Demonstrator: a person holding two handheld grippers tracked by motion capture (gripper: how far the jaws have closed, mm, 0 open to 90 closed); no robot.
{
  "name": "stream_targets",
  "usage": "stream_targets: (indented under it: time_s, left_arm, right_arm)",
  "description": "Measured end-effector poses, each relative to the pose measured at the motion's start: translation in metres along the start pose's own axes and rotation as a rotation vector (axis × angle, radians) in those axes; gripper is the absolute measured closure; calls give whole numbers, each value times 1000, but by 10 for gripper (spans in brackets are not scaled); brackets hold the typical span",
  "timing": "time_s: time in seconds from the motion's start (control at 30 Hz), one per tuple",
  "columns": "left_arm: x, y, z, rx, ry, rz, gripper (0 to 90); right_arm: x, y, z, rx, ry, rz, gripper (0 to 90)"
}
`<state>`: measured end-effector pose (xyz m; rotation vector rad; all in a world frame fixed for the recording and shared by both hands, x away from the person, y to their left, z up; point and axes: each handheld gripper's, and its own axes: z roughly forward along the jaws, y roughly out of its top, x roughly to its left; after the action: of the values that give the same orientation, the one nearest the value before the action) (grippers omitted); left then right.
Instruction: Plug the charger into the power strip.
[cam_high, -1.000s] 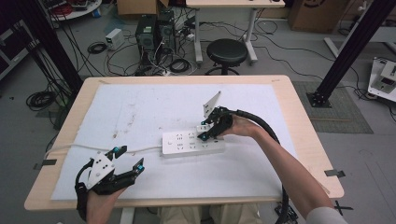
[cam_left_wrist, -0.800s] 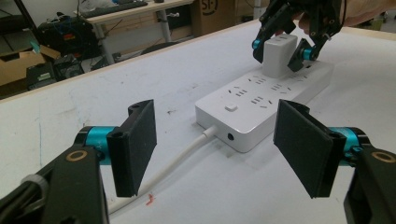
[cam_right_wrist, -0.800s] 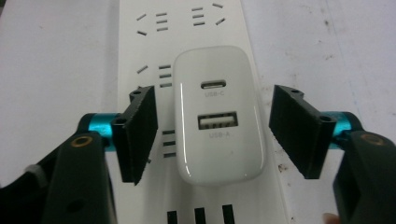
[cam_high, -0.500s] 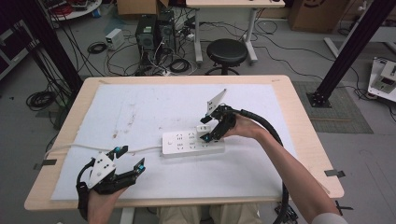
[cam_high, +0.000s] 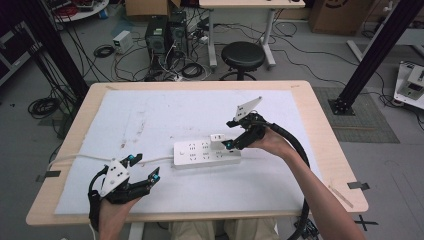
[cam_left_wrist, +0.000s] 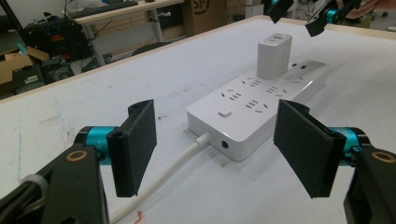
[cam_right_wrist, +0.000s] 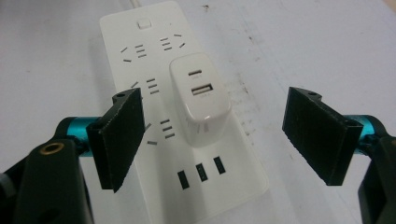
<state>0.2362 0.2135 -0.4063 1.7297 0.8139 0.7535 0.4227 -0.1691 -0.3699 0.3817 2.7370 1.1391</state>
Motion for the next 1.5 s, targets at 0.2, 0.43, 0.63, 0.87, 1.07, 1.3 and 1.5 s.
stream_targets:
  time_s: [0.2,0.43,0.63,0.87,1.07,1.3,1.5]
  left_arm:
    - [1,1,3,1,-7,1,300]
    - [10,1,8,14,-4,-13,296]
    - [12,0,10,11,5,-14,279]
    - [14,-2,10,13,23,-23,253]
    - [17,-3,9,18,34,-29,242]
    - [19,-4,8,21,42,-36,242]
    - [19,-5,11,29,41,-37,242]
  right_arm:
    - [5,-14,-12,-47,-66,79,217]
    - [22,-47,-35,-154,-214,176,217]
    - [38,-69,-46,-204,-303,231,217]
    - [48,-90,-55,-244,-338,314,217]
    - [58,-105,-57,-266,-370,340,216]
    - [68,-120,-60,-282,-389,380,216]
    - [74,-128,-65,-315,-420,396,216]
